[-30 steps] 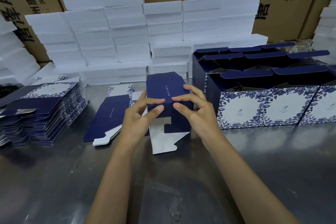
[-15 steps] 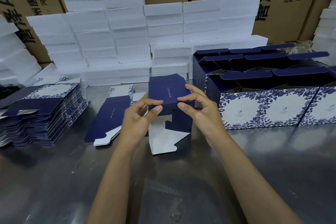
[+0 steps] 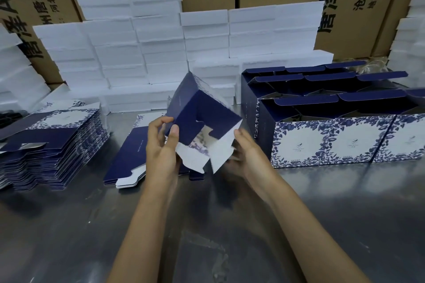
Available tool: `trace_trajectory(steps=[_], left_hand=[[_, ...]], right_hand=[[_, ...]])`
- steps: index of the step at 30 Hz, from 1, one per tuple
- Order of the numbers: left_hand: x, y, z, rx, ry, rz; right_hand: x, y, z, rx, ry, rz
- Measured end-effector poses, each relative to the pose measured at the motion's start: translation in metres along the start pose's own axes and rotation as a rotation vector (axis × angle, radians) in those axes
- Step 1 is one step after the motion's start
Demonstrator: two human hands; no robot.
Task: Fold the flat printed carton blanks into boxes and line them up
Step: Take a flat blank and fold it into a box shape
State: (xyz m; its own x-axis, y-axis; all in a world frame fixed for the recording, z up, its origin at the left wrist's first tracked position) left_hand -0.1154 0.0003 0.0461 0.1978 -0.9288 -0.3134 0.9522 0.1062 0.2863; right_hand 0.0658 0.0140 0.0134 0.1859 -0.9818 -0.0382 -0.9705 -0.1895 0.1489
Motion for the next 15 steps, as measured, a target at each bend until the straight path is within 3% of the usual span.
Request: trace_trajectory(steps=[3,8,11,15], left_hand=[[-0.001,0.002,-0.007,0.053,-0.091,-0.04],[0.003,0.012,-0.024,-0.325,-0.202,-0.146],[0.009,0.022,-0.033,-0.423,-0.319,-0.171],[0.028,0.041,-0.046,-0.082,-0.686,-0.23]], right_hand=[[0.005,0.004,-0.019,-0.024,-0.16,-0.025],[0.018,0.005,-0.037,0.11,-0.305,-0.012],[0.025,0.004,-0.045,0.287,-0.343,0.047],[0.029,0.007,-0.055,0.479,-0.438,0.094]])
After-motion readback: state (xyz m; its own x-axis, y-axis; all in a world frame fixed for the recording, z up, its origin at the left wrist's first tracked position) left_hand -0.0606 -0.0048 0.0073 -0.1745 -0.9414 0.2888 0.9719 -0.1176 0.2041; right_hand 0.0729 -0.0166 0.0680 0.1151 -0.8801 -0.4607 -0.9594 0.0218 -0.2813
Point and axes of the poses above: each hand's wrist, its own x-axis away from the middle knuckle, its own y-axis out of the palm, z = x × y, the point moved 4 cm from there along -x, towards the middle knuckle, and after that the axes turned 5 degrees about -z, right-handed, at the moved point
